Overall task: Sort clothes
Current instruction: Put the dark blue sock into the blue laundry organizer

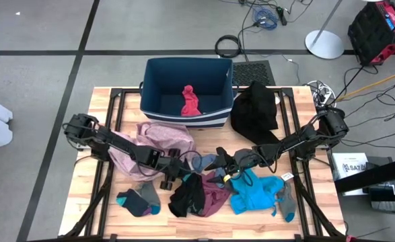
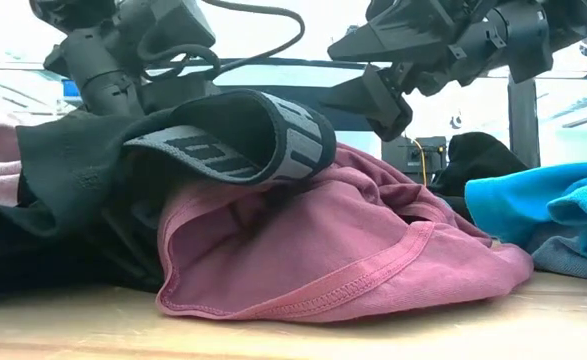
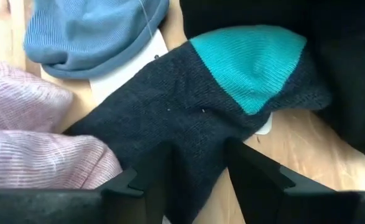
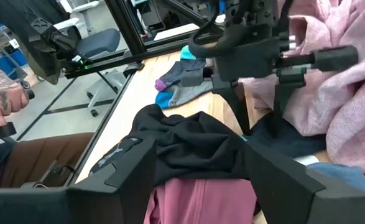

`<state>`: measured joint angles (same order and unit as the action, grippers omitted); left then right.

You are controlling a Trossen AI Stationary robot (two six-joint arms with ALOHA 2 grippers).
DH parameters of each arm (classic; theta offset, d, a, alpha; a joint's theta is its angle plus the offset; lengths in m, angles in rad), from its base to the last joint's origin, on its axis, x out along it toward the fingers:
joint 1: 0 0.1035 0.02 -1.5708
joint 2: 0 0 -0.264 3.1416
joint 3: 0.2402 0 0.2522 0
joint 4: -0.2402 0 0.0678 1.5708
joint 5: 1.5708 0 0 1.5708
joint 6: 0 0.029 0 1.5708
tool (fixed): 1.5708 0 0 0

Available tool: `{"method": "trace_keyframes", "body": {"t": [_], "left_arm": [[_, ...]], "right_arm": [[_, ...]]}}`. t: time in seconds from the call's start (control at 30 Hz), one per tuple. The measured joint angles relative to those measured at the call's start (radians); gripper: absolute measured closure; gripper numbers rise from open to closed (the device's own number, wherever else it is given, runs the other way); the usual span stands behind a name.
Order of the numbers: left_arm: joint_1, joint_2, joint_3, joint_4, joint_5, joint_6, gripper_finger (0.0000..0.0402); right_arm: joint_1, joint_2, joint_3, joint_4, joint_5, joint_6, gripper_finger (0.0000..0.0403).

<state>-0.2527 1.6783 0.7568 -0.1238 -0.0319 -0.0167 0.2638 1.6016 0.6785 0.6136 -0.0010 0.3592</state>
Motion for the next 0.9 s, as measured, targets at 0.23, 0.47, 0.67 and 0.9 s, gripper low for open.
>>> {"method": "trace_keyframes", "body": {"t": [0.23,0.47,0.67,0.9], "left_arm": [[-0.008,-0.037,0.025,-0.044,0.000,-0.001,0.0380],[-0.015,-0.176,0.100,-0.145,-0.097,0.027,0.0387],[-0.018,-0.335,0.129,-0.109,-0.112,0.047,0.0392],[-0.017,-0.387,0.132,-0.036,-0.117,0.050,0.0394]], "right_arm": [[0.000,0.000,0.000,0.006,0.000,0.000,0.0172],[0.000,0.000,0.000,0.022,0.000,0.015,0.0172],[0.000,0.000,0.000,0.145,0.030,-0.050,0.0172],[-0.003,-0.001,0.051,0.205,0.109,-0.198,0.0172]]}}
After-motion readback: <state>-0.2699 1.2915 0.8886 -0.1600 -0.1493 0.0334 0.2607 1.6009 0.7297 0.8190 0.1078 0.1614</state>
